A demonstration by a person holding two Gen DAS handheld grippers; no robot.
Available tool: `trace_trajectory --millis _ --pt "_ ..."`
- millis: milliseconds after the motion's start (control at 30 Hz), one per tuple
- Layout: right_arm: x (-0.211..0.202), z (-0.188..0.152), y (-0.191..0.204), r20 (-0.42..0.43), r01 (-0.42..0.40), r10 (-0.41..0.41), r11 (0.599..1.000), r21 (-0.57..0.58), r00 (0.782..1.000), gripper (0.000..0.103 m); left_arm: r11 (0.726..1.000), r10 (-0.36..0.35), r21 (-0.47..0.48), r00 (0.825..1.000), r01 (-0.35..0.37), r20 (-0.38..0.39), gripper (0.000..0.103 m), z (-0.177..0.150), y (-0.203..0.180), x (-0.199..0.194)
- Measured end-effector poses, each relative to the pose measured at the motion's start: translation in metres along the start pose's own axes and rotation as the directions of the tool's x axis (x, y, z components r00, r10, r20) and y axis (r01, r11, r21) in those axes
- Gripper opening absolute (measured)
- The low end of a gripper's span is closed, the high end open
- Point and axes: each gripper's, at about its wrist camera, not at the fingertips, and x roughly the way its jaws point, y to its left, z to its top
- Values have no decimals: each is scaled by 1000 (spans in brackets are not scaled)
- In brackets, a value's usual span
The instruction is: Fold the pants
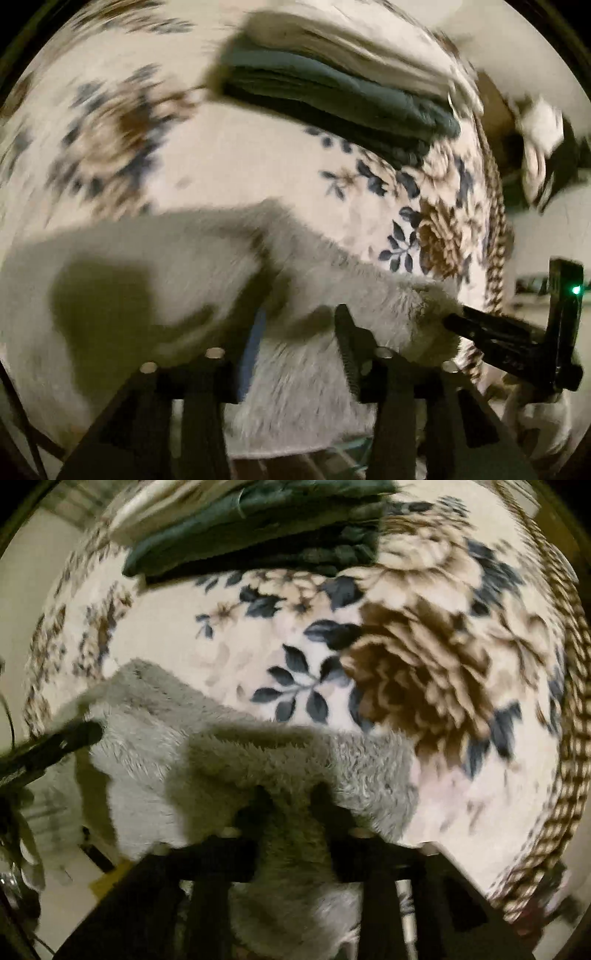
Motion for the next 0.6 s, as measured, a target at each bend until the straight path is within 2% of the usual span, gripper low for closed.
trace_trajectory --millis 33,167,267,300,400,467,567,600 --pt "-7 -7 -1 15 -14 13 1000 17 1000 58 999 10 -50 1000 -9 16 49 -16 11 -9" --pt "-27 -47 3 24 -112 110 992 55 994 60 970 -26 -244 999 16 -37 50 -76 48 -4" --pt "-22 -80 12 -22 -150 153 984 96 988 60 915 -128 -397 984 68 -126 50 -111 68 36" --pt "-17 -91 13 -40 -162 167 980 116 985 60 885 -180 -454 974 101 -135 50 -119 72 53" --pt "4 -119 6 -81 -163 183 964 210 980 60 827 -261 -533 962 178 -84 45 -124 75 79" --pt "16 -134 -5 -92 -180 216 939 294 972 60 842 -237 -511 969 171 -66 14 -120 70 81" --pt "27 -165 -22 -68 -200 251 884 423 966 60 902 -159 -413 986 124 -52 9 -119 61 68" --pt "31 -180 -28 -51 -219 277 848 483 960 60 917 -134 -385 990 109 -39 9 -121 61 59"
